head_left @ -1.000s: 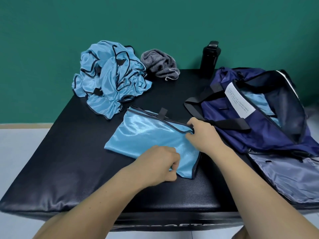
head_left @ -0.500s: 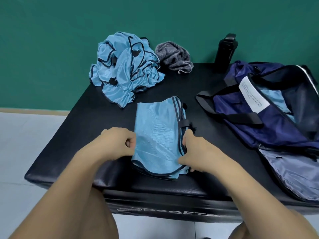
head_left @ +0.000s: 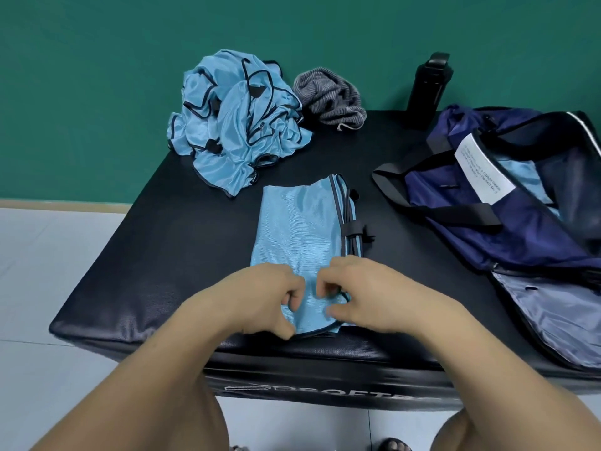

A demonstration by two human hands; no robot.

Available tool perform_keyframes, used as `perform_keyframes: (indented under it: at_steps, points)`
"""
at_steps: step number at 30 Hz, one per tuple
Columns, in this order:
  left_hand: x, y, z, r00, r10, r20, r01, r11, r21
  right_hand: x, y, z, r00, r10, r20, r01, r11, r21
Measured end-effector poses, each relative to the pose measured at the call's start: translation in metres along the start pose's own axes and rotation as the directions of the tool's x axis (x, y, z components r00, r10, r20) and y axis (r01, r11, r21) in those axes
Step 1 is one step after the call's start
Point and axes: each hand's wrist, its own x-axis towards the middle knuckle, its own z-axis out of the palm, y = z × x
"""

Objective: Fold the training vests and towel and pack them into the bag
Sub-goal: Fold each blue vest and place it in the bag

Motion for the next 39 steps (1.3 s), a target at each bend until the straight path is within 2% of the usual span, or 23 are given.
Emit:
perform_keyframes:
  at_steps: [3,6,14,21,24,27,31,35,37,39]
  points:
    - [-0.002,0.003,0.000,0.999,-0.019,0.037,0.019,1.000,-0.002,-0.002,-0.002,0.003,0.996,0.005,0.086,-0.004,1.000,-0.017]
    - [-0.002,0.006,-0.001,0.999,-0.024,0.043,0.023,0.999,0.026,-0.003,-0.004,0.001,0.993,0.032,0.114,-0.026,0.998,-0.054]
    - [0.002,0.011,0.001,0.999,-0.028,0.025,0.025,0.994,0.103,0.003,-0.006,0.010,0.999,0.007,0.050,0.001,0.989,-0.145]
    - [-0.004,0.004,-0.015,0.989,-0.048,-0.143,0.023,0.984,-0.174,0.009,-0.018,0.024,0.997,-0.052,-0.049,0.039,0.968,-0.250]
    - [-0.005,-0.003,-0.017,0.982,-0.043,-0.184,0.003,0.977,-0.214,0.013,-0.019,0.027,0.991,-0.088,-0.100,0.063,0.971,-0.231]
    - [-0.005,-0.006,-0.018,0.961,-0.003,-0.277,-0.063,0.971,-0.229,0.015,-0.018,0.020,0.985,-0.059,-0.164,0.027,0.981,-0.192]
    - [-0.003,0.002,-0.016,0.937,0.041,-0.346,-0.127,0.965,-0.230,0.011,-0.012,0.008,0.961,0.026,-0.276,-0.031,0.999,-0.017]
    - [-0.001,0.003,-0.015,0.927,0.060,-0.369,-0.068,0.998,-0.008,0.011,-0.006,0.003,0.939,0.088,-0.332,-0.074,0.996,0.054]
    - [0.000,-0.003,-0.020,0.899,0.027,-0.436,-0.030,1.000,0.001,0.012,-0.005,0.003,0.934,0.091,-0.346,-0.081,0.996,0.043]
    - [-0.003,-0.009,-0.025,0.865,-0.053,-0.499,0.022,0.997,-0.068,0.011,-0.002,0.000,0.926,0.115,-0.360,-0.106,0.993,0.045]
